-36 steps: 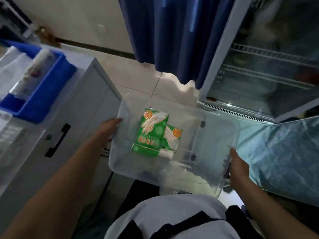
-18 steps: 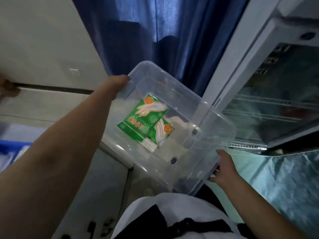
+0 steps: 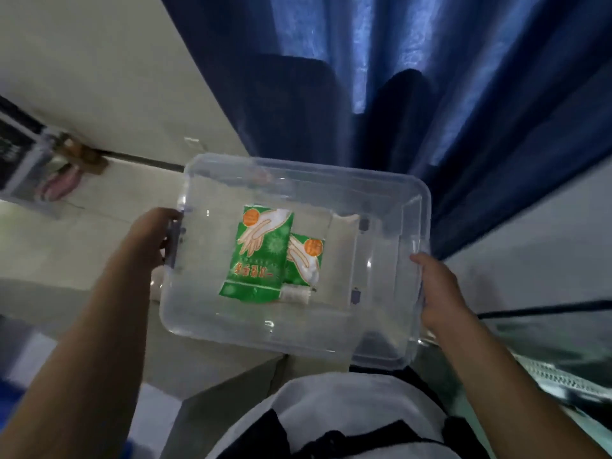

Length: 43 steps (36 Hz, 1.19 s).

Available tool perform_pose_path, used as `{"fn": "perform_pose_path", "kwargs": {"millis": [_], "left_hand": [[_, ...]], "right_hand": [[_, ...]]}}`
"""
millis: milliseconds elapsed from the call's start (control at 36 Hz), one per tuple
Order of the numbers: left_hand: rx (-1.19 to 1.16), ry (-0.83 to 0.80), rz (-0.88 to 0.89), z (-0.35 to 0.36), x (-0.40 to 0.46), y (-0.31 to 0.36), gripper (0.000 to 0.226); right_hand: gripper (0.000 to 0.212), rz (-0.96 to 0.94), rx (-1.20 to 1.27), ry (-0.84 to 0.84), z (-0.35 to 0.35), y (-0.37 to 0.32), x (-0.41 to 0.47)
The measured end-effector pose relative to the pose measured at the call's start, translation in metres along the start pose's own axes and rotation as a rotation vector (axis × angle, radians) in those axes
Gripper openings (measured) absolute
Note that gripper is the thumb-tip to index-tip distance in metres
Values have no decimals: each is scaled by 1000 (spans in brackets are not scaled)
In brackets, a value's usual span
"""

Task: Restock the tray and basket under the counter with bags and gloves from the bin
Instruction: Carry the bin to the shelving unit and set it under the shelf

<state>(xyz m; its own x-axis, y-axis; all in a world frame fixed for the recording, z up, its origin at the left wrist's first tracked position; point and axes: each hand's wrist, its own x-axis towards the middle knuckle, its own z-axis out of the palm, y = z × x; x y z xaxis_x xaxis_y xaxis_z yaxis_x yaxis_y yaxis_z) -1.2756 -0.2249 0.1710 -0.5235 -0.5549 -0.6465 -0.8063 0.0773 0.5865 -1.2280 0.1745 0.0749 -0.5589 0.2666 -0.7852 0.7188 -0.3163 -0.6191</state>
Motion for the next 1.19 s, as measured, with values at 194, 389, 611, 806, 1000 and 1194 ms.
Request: {"fn": "perform_pose_path", "kwargs": {"millis": [194, 389, 611, 806, 1000, 1194], "left_hand": [[-396, 256, -152, -65, 23, -16, 13], [-554, 396, -280, -104, 77, -26, 15], [-760, 386, -405, -171, 182, -45, 15], [-804, 409, -394, -249, 243, -40, 13], [-859, 474, -349, -322, 323, -16, 27], [-868, 532, -371, -388, 400, -4, 26]], "right_hand": [[44, -240, -321, -234, 151, -98, 55], [18, -344, -582, -424, 325, -160, 73], [28, -407, -838, -499, 525, -187, 74], [43, -378, -860, -488, 655, -204, 46], [16, -462, -865, -588, 780, -209, 40], [7, -461, -909, -715, 917, -194, 70]]}}
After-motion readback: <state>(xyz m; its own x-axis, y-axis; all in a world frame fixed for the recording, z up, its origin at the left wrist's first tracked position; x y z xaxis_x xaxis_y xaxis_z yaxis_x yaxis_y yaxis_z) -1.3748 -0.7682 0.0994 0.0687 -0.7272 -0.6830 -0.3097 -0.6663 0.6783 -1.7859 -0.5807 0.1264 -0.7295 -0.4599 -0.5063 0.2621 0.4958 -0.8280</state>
